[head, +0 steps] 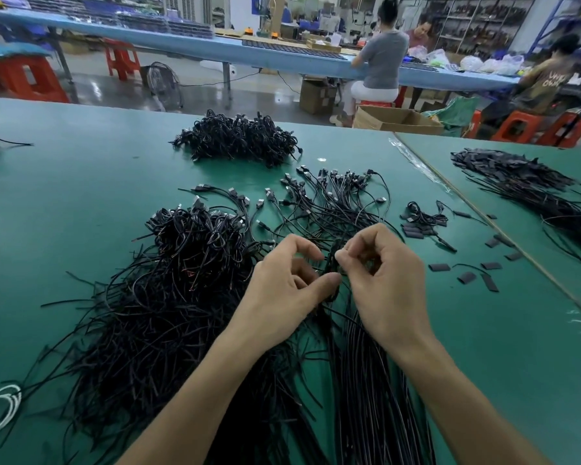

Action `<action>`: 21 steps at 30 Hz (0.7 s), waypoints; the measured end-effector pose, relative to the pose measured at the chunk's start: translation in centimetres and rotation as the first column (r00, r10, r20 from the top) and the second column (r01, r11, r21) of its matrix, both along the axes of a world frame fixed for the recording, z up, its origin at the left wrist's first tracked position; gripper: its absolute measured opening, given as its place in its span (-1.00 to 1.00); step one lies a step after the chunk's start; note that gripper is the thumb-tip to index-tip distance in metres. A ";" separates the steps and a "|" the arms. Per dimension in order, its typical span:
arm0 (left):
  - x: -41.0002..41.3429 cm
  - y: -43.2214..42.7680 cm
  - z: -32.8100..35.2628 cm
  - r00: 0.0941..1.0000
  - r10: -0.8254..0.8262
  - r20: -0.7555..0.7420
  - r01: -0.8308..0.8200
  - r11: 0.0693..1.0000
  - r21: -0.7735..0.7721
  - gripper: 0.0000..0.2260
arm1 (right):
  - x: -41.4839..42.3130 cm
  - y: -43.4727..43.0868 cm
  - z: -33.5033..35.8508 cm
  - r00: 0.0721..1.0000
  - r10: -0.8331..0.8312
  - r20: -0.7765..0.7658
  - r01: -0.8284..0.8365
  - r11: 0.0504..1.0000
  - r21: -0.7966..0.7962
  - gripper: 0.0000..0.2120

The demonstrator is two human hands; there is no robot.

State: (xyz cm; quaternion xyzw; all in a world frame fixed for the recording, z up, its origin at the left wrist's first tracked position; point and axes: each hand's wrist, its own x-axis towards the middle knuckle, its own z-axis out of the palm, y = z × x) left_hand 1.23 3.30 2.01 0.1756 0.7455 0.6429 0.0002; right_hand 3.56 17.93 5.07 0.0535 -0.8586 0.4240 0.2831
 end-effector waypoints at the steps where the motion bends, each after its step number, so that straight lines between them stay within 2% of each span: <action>1: 0.0 0.1 -0.1 0.999 -0.029 0.040 0.029 1.000 0.005 -0.77 | 0.0 -0.2 0.0 0.999 -0.003 -0.040 0.006 0.998 0.070 -0.70; 5: 0.1 0.1 -0.2 0.983 -0.086 0.163 0.077 0.995 0.064 -0.82 | 0.3 -0.6 -0.5 0.987 -0.004 -0.158 0.048 0.960 0.275 -0.80; 9: 0.5 0.6 0.3 0.965 -0.134 0.227 0.112 0.988 0.108 -0.77 | 0.6 -1.1 -0.8 0.966 -0.061 -0.252 0.135 0.949 0.286 -0.86; 12: 0.9 0.9 0.4 0.939 -0.210 0.271 0.139 0.956 0.258 -0.76 | 0.7 -1.6 -0.8 0.946 -0.090 -0.310 0.175 0.950 0.259 -0.85; 14: 1.0 1.1 0.4 0.940 -0.196 0.279 0.102 0.943 0.318 -0.82 | 0.7 -2.1 -0.7 0.957 -0.102 -0.270 0.158 0.968 0.196 -0.81; 18: 0.3 1.1 0.5 0.927 -0.141 0.349 -0.035 0.891 0.453 -0.89 | 0.7 -2.8 -0.2 0.990 -0.076 -0.119 0.068 0.995 -0.068 -0.74; 19: 0.1 0.9 0.7 0.923 -0.138 0.358 -0.060 0.869 0.491 -0.86 | 0.6 -2.9 -0.2 0.995 -0.042 -0.089 0.029 0.991 -0.132 -0.72; 21: -0.2 0.6 1.0 0.917 -0.119 0.381 -0.108 0.844 0.525 -0.68 | 0.6 -3.0 -0.2 0.997 0.058 -0.045 -0.066 0.976 -0.209 -0.68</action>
